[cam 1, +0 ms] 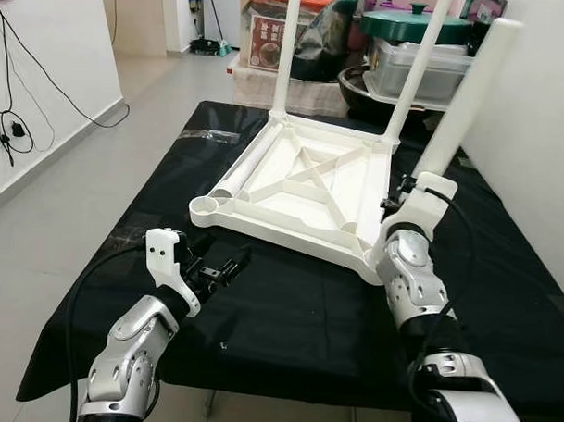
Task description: Building children table
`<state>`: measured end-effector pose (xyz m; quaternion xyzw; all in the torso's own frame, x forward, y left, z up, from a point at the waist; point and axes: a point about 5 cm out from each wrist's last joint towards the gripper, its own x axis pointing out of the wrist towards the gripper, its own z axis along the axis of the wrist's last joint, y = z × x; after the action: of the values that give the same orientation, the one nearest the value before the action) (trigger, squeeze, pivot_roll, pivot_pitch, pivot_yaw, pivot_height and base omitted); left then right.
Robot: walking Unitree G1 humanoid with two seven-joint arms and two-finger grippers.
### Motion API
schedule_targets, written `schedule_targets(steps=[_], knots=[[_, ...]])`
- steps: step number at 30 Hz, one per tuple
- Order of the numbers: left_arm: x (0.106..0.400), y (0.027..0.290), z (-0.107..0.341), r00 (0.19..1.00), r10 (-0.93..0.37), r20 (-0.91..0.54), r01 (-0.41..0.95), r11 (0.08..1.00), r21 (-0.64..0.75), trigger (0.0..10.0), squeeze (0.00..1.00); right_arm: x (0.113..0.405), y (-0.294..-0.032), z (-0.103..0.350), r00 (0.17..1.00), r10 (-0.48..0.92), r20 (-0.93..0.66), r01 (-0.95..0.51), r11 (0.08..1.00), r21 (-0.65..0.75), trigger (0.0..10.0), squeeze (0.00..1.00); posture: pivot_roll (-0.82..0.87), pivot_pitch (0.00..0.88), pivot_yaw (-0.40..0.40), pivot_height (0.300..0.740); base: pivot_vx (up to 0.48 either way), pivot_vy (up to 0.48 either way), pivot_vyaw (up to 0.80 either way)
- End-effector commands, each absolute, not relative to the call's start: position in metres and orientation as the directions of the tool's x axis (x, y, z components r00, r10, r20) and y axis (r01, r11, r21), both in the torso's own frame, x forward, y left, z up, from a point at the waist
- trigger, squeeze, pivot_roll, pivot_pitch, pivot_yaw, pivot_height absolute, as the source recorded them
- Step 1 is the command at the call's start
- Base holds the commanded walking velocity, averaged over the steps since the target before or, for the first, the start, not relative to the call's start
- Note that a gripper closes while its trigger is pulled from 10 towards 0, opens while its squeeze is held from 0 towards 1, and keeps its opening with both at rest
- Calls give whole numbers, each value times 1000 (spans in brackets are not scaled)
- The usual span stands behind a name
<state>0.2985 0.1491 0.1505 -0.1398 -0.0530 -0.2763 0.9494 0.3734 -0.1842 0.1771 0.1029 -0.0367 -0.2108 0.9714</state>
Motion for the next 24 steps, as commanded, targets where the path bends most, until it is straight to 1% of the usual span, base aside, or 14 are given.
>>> schedule_targets(steps=[1, 5, 6, 8, 9, 10, 11, 12, 14, 15, 17, 18, 20, 24], knots=[[297, 148, 148, 841, -514, 169, 541, 807, -238, 10000, 0, 373, -185, 179, 917, -395, 53, 367, 888, 278, 0, 0, 93, 0, -140, 740, 0, 0, 0], [297, 148, 148, 838, -520, 165, 546, 804, -238, 10000, 0, 372, -166, 182, 979, -159, 129, 112, 943, 314, 0, 0, 88, 0, -134, 740, 0, 0, 0], [297, 148, 148, 838, -520, 165, 546, 804, -238, 10000, 0, 372, -166, 182, 979, -159, 129, 112, 943, 314, 0, 0, 88, 0, -134, 740, 0, 0, 0], [297, 148, 148, 837, -522, 164, 547, 803, -238, 10000, 0, 366, -148, 187, 974, 114, 194, -177, 920, 351, 0, 0, 87, 0, -132, 740, 0, 0, 0], [297, 148, 148, 837, -522, 164, 547, 803, -238, 10000, 0, 366, -148, 187, 974, 114, 194, -177, 920, 351, 0, 0, 87, 0, -132, 740, 0, 0, 0], [297, 147, 148, 837, -522, 164, 547, 802, -238, 10000, 0, 362, -141, 189, 949, 219, 228, -291, 886, 361, 0, 0, 87, 0, -132, 740, 0, 0, 0], [297, 147, 147, 837, -522, 164, 547, 802, -238, 10000, 0, 344, -131, 198, 827, 465, 316, -554, 767, 324, 0, 0, 89, 0, -133, 740, 0, 0, 0], [297, 147, 147, 837, -522, 164, 547, 802, -238, 10000, 0, 344, -131, 198, 827, 465, 316, -554, 767, 324, 0, 0, 89, 0, -133, 740, 0, 0, 0], [297, 148, 147, 836, -524, 163, 548, 801, -239, 10000, 0, 305, -117, 202, 519, 778, 355, -854, 459, 243, 0, 0, 83, 0, -129, 740, 0, 0, 0], [297, 148, 147, 836, -524, 163, 548, 801, -239, 10000, 0, 305, -117, 202, 519, 778, 355, -854, 459, 243, 0, 0, 83, 0, -129, 740, 0, 0, 0], [297, 148, 147, 835, -525, 162, 550, 800, -239, 10000, 0, 288, -110, 194, 376, 872, 313, -923, 322, 209, 0, 0, 88, 0, -130, 740, 0, 0, 0], [297, 148, 147, 835, -525, 162, 550, 800, -239, 10000, 0, 288, -110, 194, 376, 872, 313, -923, 322, 209, 0, 0, 88, 0, -130, 740, 0, 0, 0], [297, 148, 147, 834, -527, 161, 551, 799, -239, 10000, 0, 276, -102, 186, 254, 929, 268, -959, 205, 196, 0, 0, 88, 0, -130, 740, 0, 0, 0], [296, 148, 147, 834, -529, 160, 552, 799, -239, 10000, 0, 276, -95, 178, 231, 944, 236, -962, 185, 201, 0, 0, 96, 0, -133, 740, 0, 0, 0]])
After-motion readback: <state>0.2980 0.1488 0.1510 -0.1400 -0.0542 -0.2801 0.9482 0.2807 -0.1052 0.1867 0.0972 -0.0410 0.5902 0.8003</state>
